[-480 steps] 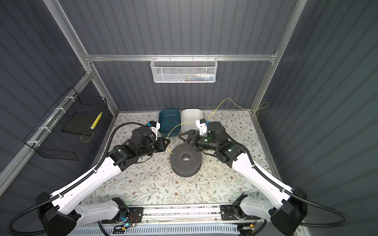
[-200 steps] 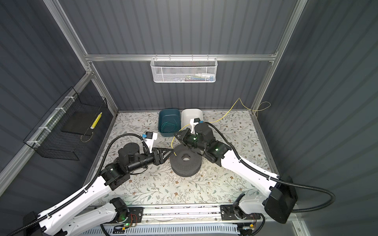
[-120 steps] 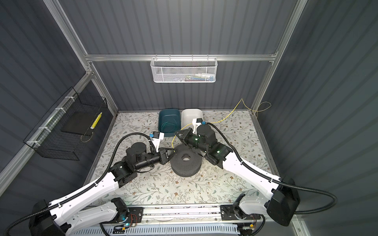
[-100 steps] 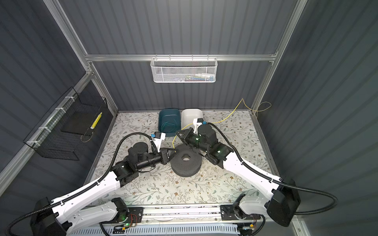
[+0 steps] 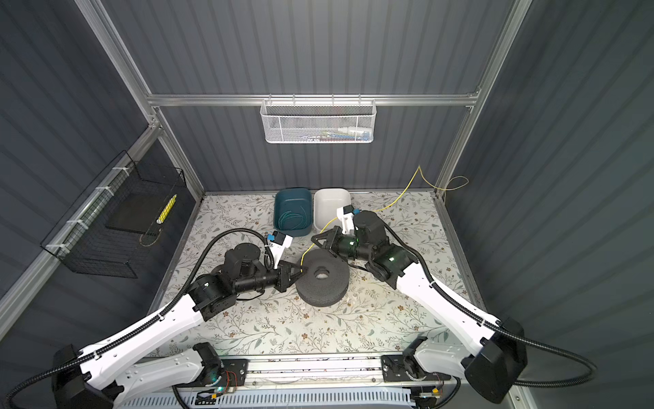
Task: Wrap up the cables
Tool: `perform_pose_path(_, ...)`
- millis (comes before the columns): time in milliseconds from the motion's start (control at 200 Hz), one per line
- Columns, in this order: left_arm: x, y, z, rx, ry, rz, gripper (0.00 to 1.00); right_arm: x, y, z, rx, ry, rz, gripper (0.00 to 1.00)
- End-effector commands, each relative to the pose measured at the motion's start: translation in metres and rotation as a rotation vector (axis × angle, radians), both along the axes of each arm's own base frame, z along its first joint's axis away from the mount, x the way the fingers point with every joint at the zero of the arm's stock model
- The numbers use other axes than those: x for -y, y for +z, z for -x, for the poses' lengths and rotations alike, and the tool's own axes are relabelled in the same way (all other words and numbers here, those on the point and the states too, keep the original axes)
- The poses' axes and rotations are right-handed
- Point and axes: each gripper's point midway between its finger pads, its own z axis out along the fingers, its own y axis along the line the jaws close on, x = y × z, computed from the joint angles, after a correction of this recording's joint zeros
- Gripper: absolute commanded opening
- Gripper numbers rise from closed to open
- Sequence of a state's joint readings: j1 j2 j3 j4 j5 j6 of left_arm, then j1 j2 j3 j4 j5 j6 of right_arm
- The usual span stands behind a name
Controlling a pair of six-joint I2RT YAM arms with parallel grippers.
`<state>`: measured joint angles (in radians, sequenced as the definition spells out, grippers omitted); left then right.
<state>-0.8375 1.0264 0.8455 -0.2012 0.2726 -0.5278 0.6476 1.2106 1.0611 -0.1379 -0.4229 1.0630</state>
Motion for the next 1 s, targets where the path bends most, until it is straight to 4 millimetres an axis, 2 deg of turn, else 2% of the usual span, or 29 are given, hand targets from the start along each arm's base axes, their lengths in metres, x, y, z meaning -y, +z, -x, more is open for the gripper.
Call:
perform_pose_path(0,-0.019,-0.043,0.031,-0.111,-0.079,-0.183,0.00,0.021,0.034,-0.020,0.140,-0.080,-0.004,0.00)
perform_pose_path(160,-0.017,-0.062,0.045,-0.132,-0.150,-0.269,0.00,0.024,0.036,-0.023,0.152,-0.096,-0.003,0.00)
perform_pose_path(240,-0.016,-0.068,0.046,-0.131,-0.151,-0.311,0.00,0.027,0.036,-0.025,0.148,-0.108,-0.009,0.00)
perform_pose_path(355,-0.007,-0.052,0.035,-0.091,-0.099,-0.221,0.00,0.023,0.029,-0.024,0.120,-0.102,-0.030,0.00)
perform_pose_path(520,0.006,-0.019,0.014,-0.010,-0.026,-0.108,0.00,0.013,0.011,-0.021,0.065,-0.087,-0.084,0.08)
perform_pose_path(675,0.017,-0.017,0.006,-0.006,-0.024,-0.092,0.00,0.004,0.008,-0.017,0.057,-0.063,-0.095,0.14)
perform_pose_path(740,0.021,-0.017,0.005,-0.008,-0.032,-0.090,0.00,0.004,0.009,-0.017,0.058,-0.063,-0.101,0.19)
perform_pose_path(870,0.021,-0.015,0.000,0.003,-0.009,-0.096,0.00,0.005,0.011,-0.016,0.059,-0.065,-0.106,0.19)
perform_pose_path(995,0.018,-0.009,-0.006,0.025,0.028,-0.084,0.00,0.003,0.006,-0.015,0.041,-0.061,-0.101,0.21)
